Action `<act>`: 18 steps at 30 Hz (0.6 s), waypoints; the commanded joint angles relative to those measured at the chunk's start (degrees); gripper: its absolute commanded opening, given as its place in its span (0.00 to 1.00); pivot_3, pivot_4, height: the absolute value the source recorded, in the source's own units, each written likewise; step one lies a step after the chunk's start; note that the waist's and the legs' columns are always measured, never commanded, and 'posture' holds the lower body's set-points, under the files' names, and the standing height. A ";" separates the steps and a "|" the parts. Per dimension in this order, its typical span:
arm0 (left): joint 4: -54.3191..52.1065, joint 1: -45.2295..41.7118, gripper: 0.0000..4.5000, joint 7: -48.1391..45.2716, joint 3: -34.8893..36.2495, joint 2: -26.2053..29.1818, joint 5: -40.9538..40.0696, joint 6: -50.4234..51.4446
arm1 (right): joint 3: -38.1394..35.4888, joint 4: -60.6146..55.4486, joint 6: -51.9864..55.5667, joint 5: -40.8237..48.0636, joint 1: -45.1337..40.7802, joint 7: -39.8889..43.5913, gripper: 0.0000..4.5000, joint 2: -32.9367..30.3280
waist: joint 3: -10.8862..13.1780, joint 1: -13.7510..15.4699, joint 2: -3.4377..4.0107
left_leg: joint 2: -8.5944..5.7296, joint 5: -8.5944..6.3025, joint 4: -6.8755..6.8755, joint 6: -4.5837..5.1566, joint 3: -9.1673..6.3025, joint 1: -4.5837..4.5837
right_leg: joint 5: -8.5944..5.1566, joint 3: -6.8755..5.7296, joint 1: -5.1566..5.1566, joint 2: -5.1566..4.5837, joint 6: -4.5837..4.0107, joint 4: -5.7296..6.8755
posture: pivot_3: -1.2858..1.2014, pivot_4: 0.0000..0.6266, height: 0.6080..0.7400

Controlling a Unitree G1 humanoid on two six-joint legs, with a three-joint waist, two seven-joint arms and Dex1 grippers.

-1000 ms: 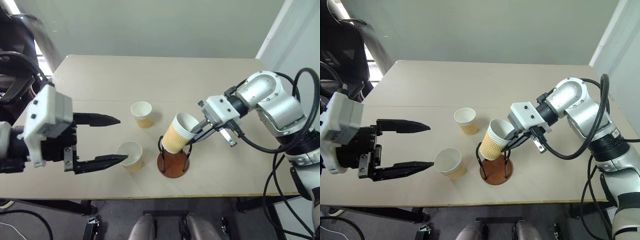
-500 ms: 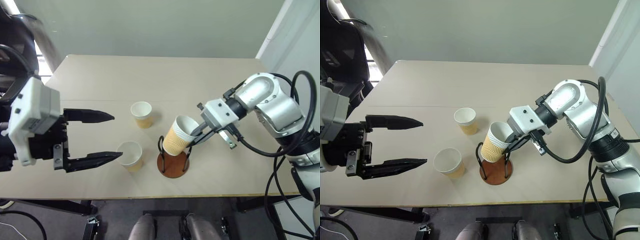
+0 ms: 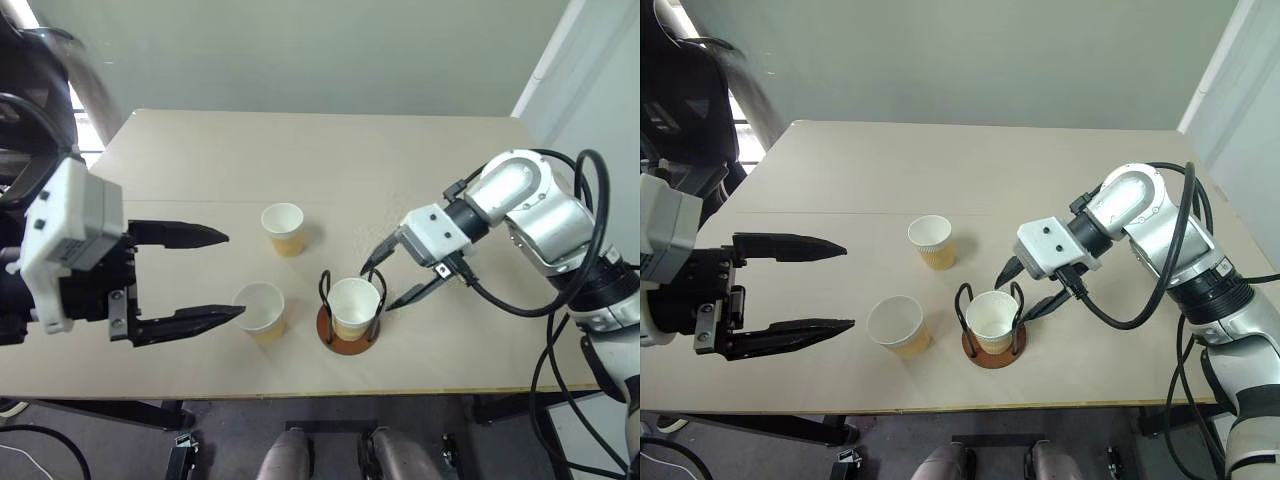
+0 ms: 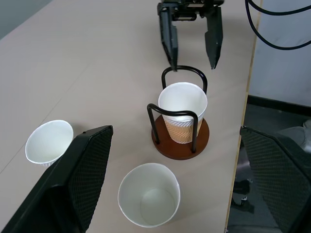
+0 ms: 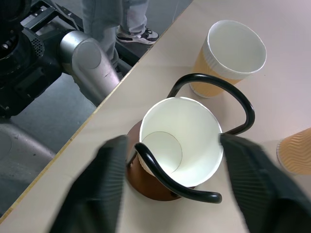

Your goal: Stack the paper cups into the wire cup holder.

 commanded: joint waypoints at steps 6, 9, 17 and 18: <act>-0.97 8.68 1.00 -6.33 -12.11 4.33 17.11 -10.29 | -6.95 3.20 1.63 5.37 -3.61 0.23 0.99 -5.35 | -0.01 0.18 -0.02 | -0.01 -0.03 0.00 -0.03 -0.03 -0.06 | -0.08 0.01 -0.03 0.00 -0.13 -0.04 | 0.52 0.24 1.00; 0.75 7.93 1.00 -6.77 -20.76 6.00 24.49 -16.64 | -11.18 6.48 2.73 3.04 -3.19 -0.33 0.99 -7.50 | -0.02 0.19 -0.04 | 0.00 -0.08 0.01 -0.09 -0.04 -0.08 | -0.09 0.01 -0.08 0.00 -0.15 -0.02 | 0.52 0.24 1.00; 6.05 -1.76 1.00 -10.34 -37.92 5.69 32.47 -24.83 | -16.93 3.41 5.13 0.00 1.81 -2.90 0.99 -11.06 | -0.01 0.38 -0.02 | 0.01 -0.39 -0.05 -0.58 -0.10 -0.17 | 0.16 -0.04 -0.22 0.00 0.27 0.05 | 0.52 0.24 1.00; 6.98 -2.52 1.00 -10.65 -39.33 5.51 33.76 -25.75 | -17.42 2.74 5.54 -0.01 2.32 -2.97 0.99 -11.21 | 0.00 0.28 -0.01 | 0.01 -0.40 -0.06 -0.57 -0.10 -0.17 | 0.17 -0.04 -0.23 0.00 0.30 0.05 | 0.52 0.24 1.00</act>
